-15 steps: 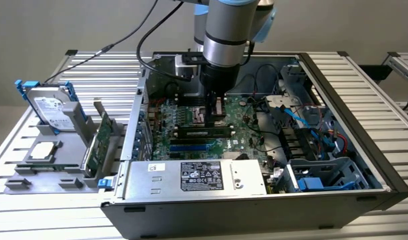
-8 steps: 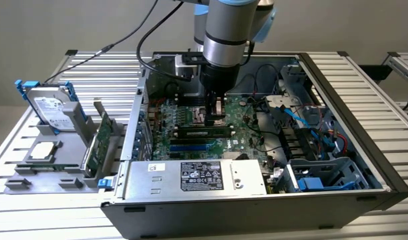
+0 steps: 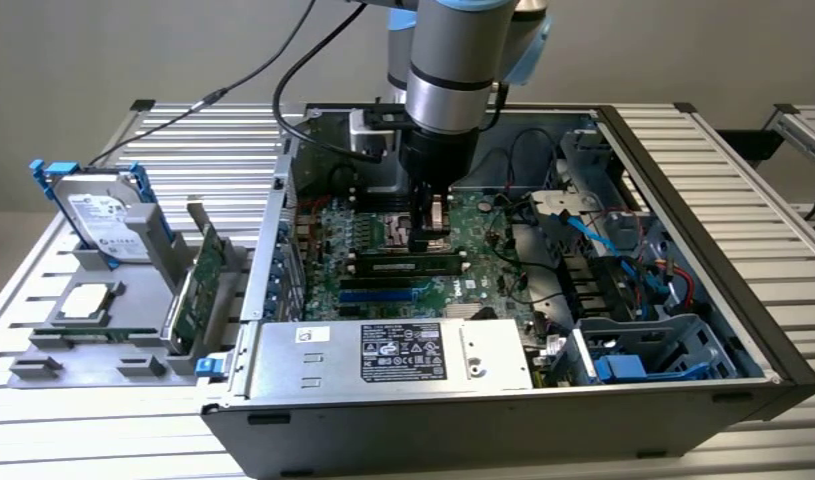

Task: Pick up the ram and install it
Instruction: 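Press down the ram until it locks into place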

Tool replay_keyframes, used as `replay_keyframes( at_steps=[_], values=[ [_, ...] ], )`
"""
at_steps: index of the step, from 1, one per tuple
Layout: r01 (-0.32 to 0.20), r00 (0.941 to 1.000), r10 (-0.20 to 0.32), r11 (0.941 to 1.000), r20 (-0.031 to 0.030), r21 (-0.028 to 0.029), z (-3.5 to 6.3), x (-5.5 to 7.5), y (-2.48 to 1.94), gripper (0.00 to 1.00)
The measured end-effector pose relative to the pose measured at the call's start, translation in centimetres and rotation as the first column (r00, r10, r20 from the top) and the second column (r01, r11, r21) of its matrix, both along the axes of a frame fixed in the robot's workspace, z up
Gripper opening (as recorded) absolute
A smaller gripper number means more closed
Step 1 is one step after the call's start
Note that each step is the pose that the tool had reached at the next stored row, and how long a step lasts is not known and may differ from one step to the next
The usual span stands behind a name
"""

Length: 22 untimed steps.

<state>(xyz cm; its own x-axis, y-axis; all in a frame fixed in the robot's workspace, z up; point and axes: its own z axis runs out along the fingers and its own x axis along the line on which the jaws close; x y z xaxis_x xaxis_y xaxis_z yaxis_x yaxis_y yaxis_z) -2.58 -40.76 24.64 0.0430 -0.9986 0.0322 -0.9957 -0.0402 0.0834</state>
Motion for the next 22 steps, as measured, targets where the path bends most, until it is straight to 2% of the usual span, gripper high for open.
replay_keyframes(
  at_steps=[9,12,16,22],
  values=[
    [0.000,1.0000,0.000,1.0000,0.0009,0.0002,-0.89,-0.2,0.11,0.11],
    [0.000,1.0000,0.000,1.0000,0.0007,0.0001,-0.92,-0.2,0.14,0.11],
    [0.003,1.0000,-0.003,1.0000,0.0008,0.0002,-1.00,-0.3,0.39,0.11],
    [0.004,1.0000,-0.004,1.0000,0.0007,0.0001,-1.20,-0.5,0.40,0.11]
  ],
)
